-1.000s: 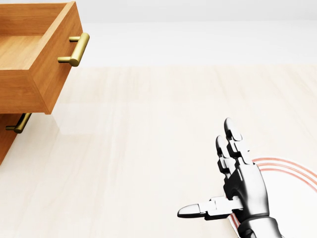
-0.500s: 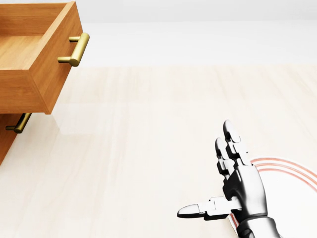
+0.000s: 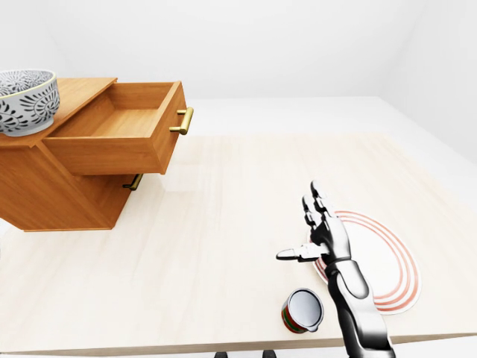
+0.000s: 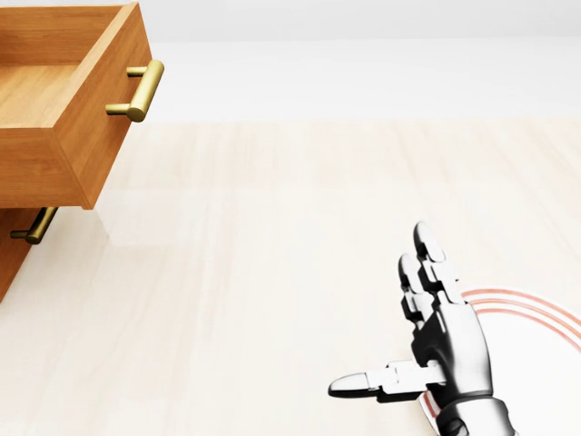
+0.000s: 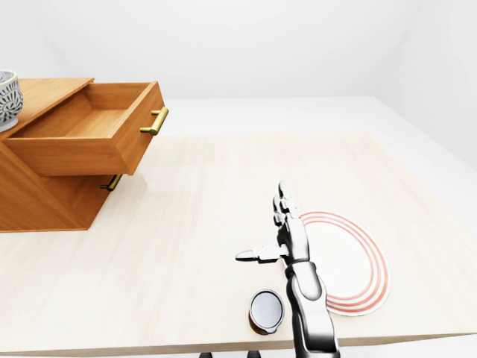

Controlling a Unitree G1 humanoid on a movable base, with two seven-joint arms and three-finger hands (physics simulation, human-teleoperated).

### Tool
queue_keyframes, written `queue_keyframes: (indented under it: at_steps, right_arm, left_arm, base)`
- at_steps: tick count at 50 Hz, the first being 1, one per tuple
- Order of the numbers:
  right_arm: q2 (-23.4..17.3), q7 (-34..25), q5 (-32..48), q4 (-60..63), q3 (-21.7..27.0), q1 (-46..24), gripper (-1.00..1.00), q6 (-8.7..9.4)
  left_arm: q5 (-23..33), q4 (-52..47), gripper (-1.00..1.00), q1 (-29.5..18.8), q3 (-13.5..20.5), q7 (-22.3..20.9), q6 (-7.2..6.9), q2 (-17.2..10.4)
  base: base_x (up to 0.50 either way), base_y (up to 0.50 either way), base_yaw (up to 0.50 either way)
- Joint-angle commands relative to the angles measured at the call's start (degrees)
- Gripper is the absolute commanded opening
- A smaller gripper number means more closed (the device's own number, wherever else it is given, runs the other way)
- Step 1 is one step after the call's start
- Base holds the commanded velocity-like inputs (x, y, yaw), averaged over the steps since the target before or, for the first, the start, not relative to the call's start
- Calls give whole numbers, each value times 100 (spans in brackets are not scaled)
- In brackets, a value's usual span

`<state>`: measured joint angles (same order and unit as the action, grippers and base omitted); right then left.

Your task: Put the bowl on top of the cabinet.

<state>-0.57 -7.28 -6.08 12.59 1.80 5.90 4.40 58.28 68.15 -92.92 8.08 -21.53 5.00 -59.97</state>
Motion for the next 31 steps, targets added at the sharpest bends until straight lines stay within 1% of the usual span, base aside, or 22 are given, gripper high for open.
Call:
queue_keyframes:
  at_steps: [1, 2, 3, 6, 7, 10, 11, 12, 13, 14, 15, 16, 17, 18, 19, 21, 24, 26, 29, 31]
  right_arm:
    - [3, 23, -14, 68, 12, 20, 100, 41]
    - [4, 26, -11, 95, 5, 31, 100, 51]
    - [10, 26, -10, 119, -10, 41, 100, 60]
    - [7, 31, -10, 179, -17, 55, 100, 60]
    - [4, 30, -22, 216, -9, 66, 100, 60]
    - [0, 34, -23, 288, -5, 82, 100, 60]
    - [2, 32, -19, 326, -14, 103, 100, 60]
    - [3, 30, -22, 333, -12, 108, 100, 60]
    - [5, 29, -21, 334, -11, 109, 100, 60]
    - [7, 31, -17, 347, -16, 117, 100, 60]
    - [10, 30, -10, 342, -23, 124, 100, 60]
    - [13, 29, -12, 313, -19, 122, 100, 60]
    - [15, 25, -11, 276, -18, 122, 100, 60]
    - [15, 20, -13, 245, -17, 117, 100, 60]
    - [10, 18, -12, 237, -14, 107, 100, 60]
    - [5, 17, -12, 235, -7, 97, 100, 60]
    - [1, 12, -12, 232, 0, 94, 100, 60]
    - [-4, 15, -12, 273, 8, 90, 100, 60]
    - [-7, 10, -18, 312, 15, 80, 100, 60]
    - [-13, 5, -13, 366, 24, 95, 100, 60]
  left_arm:
    - [-942, -859, 100, 117, 172, -1376, 0, -141]
    - [-1068, -1009, 100, 176, 219, -1393, 0, -150]
    - [-1401, -1303, 100, 328, 385, -1632, 0, -120]
    - [-2042, -2138, 100, 847, 565, -1722, 0, -112]
    - [-2559, -2917, 100, 1282, 844, -1847, 0, -39]
    - [-3359, -4281, 100, 2310, 1031, -1847, 0, -3]
    - [-3661, -4992, 100, 2922, 1225, -1729, -178, 176]
    - [-3835, -5309, 100, 3213, 1234, -1627, -357, 187]
    - [-3982, -5583, 100, 3477, 1253, -1488, -480, 249]
    - [-4044, -5867, 100, 3762, 1266, -1307, -610, 363]
    - [-4125, -6201, 100, 4089, 1314, -1146, -661, 527]
    - [-4142, -6389, 100, 4219, 1332, -968, -794, 621]
    - [-4180, -6586, 100, 4380, 1354, -903, -862, 683]
    - [-4262, -6806, 100, 4535, 1397, -892, -964, 758]
    - [-4416, -7179, 100, 4737, 1476, -884, -1000, 938]
    - [-4401, -7442, 100, 4953, 1468, -786, -1000, 1048]
    - [-4385, -7838, 100, 5235, 1433, -686, -1000, 1408]
    - [-4335, -8169, 100, 5439, 1385, -579, -1000, 1746]
    - [-4321, -8496, 100, 5550, 1338, -614, -1000, 2007]
    - [-4198, -8761, 100, 5639, 1243, -575, -1000, 2241]
  base:
    - [0, 0, 0]
    - [0, 0, 0]
    - [0, 0, 0]
    - [0, 0, 0]
    - [0, 0, 0]
    - [0, 0, 0]
    - [0, 0, 0]
    - [0, 0, 0]
    - [0, 0, 0]
    - [0, 0, 0]
    - [0, 0, 0]
    - [0, 0, 0]
    - [0, 0, 0]
    - [0, 0, 0]
    - [0, 0, 0]
    - [0, 0, 0]
    - [0, 0, 0]
    - [0, 0, 0]
    - [0, 0, 0]
    - [0, 0, 0]
